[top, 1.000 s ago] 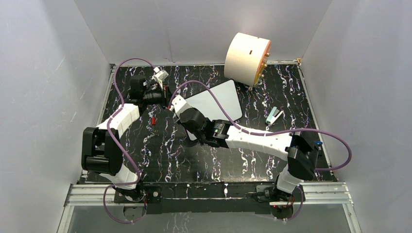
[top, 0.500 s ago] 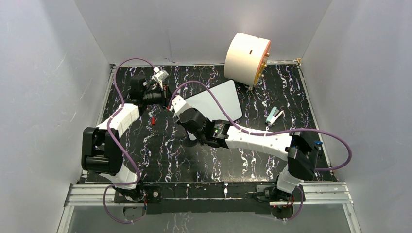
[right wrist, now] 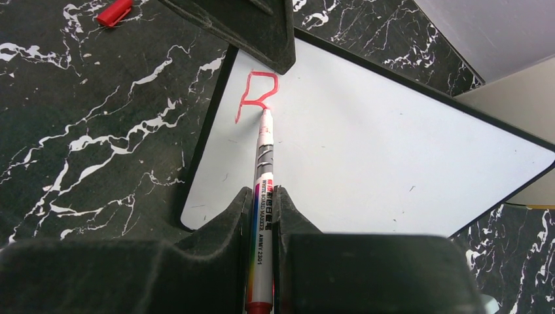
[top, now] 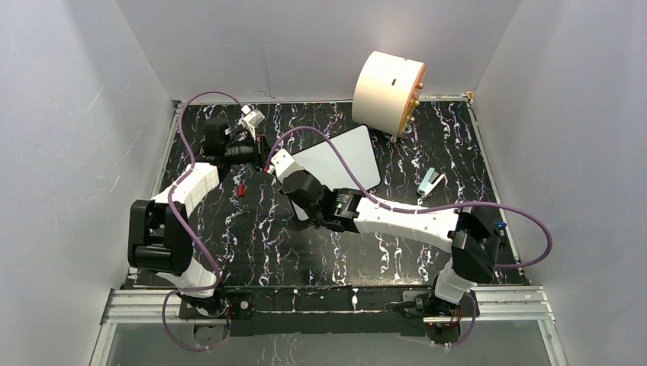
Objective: Write a sentence on the whiteboard
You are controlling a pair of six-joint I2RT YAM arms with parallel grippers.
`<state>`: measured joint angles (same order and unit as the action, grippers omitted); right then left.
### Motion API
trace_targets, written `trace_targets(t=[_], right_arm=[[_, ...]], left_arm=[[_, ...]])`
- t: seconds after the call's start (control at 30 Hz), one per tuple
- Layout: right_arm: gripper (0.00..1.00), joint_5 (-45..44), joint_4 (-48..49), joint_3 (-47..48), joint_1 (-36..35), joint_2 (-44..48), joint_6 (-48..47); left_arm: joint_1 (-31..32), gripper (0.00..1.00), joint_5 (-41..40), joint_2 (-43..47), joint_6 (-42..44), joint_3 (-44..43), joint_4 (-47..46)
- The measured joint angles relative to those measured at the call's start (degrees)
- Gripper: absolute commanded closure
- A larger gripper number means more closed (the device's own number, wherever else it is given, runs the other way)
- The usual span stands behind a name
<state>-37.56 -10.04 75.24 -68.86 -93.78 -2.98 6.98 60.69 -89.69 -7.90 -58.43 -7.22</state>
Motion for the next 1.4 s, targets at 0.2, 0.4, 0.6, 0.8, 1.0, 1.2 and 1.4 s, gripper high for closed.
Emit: trace_targets(t=[0.2,0.4,0.6,0.8,1.0,1.2,1.4], right_arm=[[1.0,-0.3,-0.6,0.0,0.0,0.0,0.1],[1.0,0.0,-0.8,0.0,0.0,0.0,0.3],[1.0,0.7,-2.5,0.0,0.0,0.0,0.8],[1.0,1.8,-3.4,0.0,0.0,0.0,1.2],[1.0,2.7,-3.3,0.0,0.0,0.0,1.3],[1.0,3.6,-3.2,0.0,0.0,0.0,1.3],[1.0,3.7,-3.1,0.0,0.0,0.1,1.3]], left_arm=[[0.0,1.0,0.0,0.0,0.0,0.0,0.0],[0.0,1.0,0.0,0.0,0.0,0.0,0.0],[0.0,1.0,0.0,0.0,0.0,0.0,0.0],[0.0,1.0,0.0,0.0,0.0,0.0,0.0],[0.0,1.0,0.0,0.0,0.0,0.0,0.0],[0.0,1.0,0.0,0.0,0.0,0.0,0.0],[0.0,1.0,0.0,0.0,0.0,0.0,0.0]])
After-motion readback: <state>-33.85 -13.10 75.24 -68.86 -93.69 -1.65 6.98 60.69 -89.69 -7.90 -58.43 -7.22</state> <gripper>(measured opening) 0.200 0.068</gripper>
